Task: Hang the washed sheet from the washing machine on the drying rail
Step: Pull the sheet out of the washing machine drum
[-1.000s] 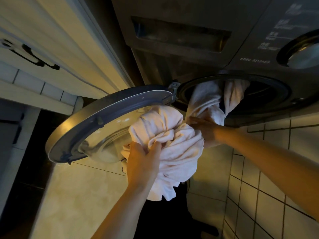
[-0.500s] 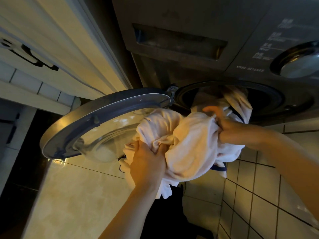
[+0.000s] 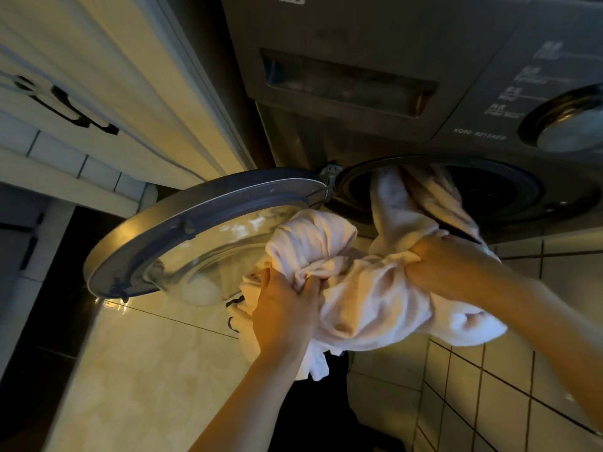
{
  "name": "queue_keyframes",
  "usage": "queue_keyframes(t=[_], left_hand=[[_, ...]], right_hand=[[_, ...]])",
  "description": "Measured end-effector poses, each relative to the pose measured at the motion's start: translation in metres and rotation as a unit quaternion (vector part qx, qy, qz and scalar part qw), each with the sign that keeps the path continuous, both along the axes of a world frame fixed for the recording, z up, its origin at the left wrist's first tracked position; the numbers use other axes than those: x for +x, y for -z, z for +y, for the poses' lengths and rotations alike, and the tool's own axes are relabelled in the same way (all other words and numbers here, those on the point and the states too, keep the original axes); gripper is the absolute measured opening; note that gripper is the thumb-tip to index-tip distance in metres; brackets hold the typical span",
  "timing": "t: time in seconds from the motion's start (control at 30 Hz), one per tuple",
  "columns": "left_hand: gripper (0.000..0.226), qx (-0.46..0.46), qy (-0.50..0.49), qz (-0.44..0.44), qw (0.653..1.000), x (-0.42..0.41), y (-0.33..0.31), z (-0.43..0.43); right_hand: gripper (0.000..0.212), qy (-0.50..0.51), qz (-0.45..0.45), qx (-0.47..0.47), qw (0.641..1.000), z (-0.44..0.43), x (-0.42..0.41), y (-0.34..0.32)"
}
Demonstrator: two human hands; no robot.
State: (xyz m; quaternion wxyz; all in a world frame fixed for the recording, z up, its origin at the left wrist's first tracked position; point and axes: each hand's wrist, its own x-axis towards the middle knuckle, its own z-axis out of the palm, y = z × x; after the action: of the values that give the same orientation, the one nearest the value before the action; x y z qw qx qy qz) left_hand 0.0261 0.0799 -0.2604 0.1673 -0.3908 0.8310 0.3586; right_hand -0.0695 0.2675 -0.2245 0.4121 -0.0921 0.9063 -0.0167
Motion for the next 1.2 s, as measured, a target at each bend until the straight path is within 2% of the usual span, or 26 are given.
queue_keyframes(t=[0.07,0.13,0.2,0.23,0.3,0.4,0.53,0.6,0.63,0.7,0.8,0.87,0.93,1.0,1.07,1.2], left_hand=[[0.046,-0.029,0.032,0.024,0.999,0.001,0.002,0.007],[0.055,-0.053,0.063,0.04,0.996,0.002,0.006,0.015],[0.061,-0.066,0.087,0.031,0.994,0.001,0.006,0.02],[0.063,-0.069,0.094,0.025,0.993,0.0,0.006,0.021],[0.065,-0.057,0.085,0.018,0.995,-0.001,0.004,0.017],[0.047,0.011,0.048,0.006,0.999,-0.005,0.003,0.002],[0.032,0.161,-0.001,-0.017,0.987,-0.008,-0.004,-0.008],[0.029,0.273,-0.078,-0.03,0.958,-0.009,-0.01,-0.007],[0.034,0.314,-0.106,-0.041,0.943,-0.009,-0.012,-0.007],[0.07,0.349,-0.114,-0.066,0.928,-0.01,-0.017,-0.006],[0.125,0.333,-0.073,-0.121,0.932,-0.014,-0.023,0.0],[0.142,0.312,-0.052,-0.162,0.935,-0.017,-0.026,0.006],[0.148,0.32,-0.054,-0.168,0.931,-0.018,-0.027,0.008],[0.144,0.321,-0.059,-0.161,0.932,-0.017,-0.025,0.005],[0.13,0.299,-0.061,-0.153,0.94,-0.017,-0.02,0.001],[0.111,0.293,-0.097,-0.129,0.942,-0.016,-0.018,-0.002]], right_hand=[[0.052,-0.027,0.068,0.116,0.991,-0.02,0.01,-0.006],[0.056,-0.065,0.134,0.111,0.982,-0.039,0.023,-0.005],[0.051,-0.075,0.177,0.015,0.981,-0.05,0.032,-0.004],[0.039,-0.065,0.193,-0.041,0.978,-0.051,0.033,-0.004],[0.031,-0.02,0.187,-0.173,0.967,-0.051,0.037,-0.006],[0.043,-0.002,0.169,-0.312,0.935,-0.048,0.045,-0.009],[0.063,0.04,0.171,-0.357,0.918,-0.041,0.045,0.001],[0.068,0.048,0.161,-0.368,0.914,-0.043,0.042,0.001],[0.067,0.056,0.152,-0.375,0.913,-0.043,0.041,0.001],[0.07,0.086,0.134,-0.395,0.905,-0.042,0.039,0.003],[0.102,0.12,0.101,-0.422,0.893,-0.044,0.04,0.008],[0.121,0.124,0.081,-0.426,0.892,-0.046,0.041,0.008],[0.126,0.127,0.052,-0.435,0.89,-0.05,0.043,0.006],[0.127,0.148,0.021,-0.47,0.87,-0.053,0.043,0.006],[0.126,0.171,-0.006,-0.504,0.847,-0.054,0.044,0.009],[0.119,0.144,-0.021,-0.509,0.848,-0.057,0.043,0.013]])
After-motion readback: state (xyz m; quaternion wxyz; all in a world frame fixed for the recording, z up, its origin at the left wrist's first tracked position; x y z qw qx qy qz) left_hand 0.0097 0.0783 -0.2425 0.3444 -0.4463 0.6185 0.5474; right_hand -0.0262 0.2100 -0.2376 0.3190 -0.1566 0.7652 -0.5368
